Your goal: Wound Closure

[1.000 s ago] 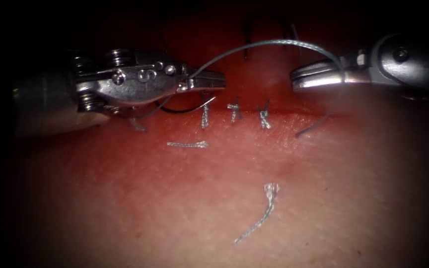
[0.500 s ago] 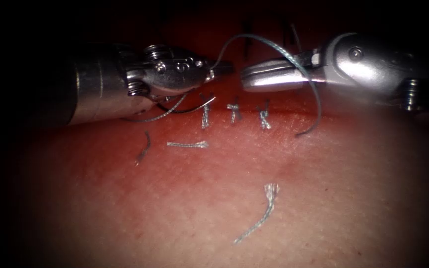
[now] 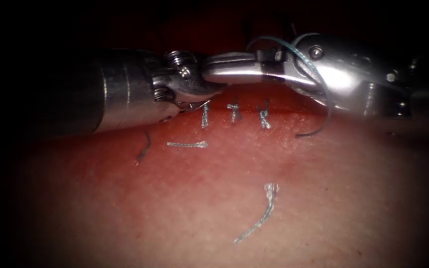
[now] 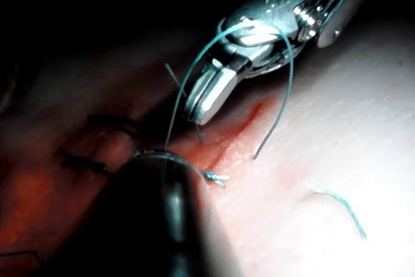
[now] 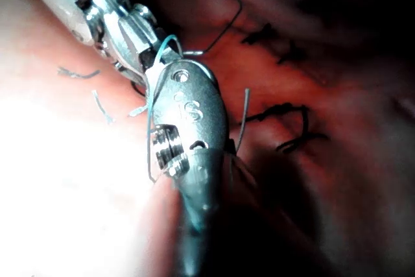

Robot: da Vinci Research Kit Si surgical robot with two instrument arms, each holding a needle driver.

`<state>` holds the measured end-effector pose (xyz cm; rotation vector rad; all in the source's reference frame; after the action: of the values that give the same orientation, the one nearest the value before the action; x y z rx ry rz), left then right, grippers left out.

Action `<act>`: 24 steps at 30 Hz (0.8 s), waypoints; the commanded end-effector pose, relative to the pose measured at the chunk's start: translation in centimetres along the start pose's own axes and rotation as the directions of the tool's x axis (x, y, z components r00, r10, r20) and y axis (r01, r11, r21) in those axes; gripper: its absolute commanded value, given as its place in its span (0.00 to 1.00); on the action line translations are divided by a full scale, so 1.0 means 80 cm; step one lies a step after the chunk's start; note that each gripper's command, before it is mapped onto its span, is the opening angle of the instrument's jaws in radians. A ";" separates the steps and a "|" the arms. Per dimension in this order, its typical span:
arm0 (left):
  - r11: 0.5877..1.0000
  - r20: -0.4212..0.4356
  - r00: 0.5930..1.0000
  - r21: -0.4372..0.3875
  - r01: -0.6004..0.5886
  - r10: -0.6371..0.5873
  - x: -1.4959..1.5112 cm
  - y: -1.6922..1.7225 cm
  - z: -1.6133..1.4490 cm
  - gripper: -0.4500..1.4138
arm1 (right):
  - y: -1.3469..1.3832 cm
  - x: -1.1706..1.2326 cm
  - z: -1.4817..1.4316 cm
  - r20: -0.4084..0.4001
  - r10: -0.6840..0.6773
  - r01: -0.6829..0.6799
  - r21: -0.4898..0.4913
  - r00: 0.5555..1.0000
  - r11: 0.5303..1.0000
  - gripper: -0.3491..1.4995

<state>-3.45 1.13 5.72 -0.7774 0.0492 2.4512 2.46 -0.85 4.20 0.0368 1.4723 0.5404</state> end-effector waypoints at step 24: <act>0.987 0.067 0.987 0.055 -0.152 0.148 0.0008 0.0061 -0.0042 0.00 | 0.0040 -0.0025 -0.0017 0.487 -0.086 0.151 -0.096 0.869 0.984 0.76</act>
<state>-3.51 0.64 5.31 -0.6901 0.1621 2.6040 2.11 -0.72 4.46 -0.0305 0.9402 0.4903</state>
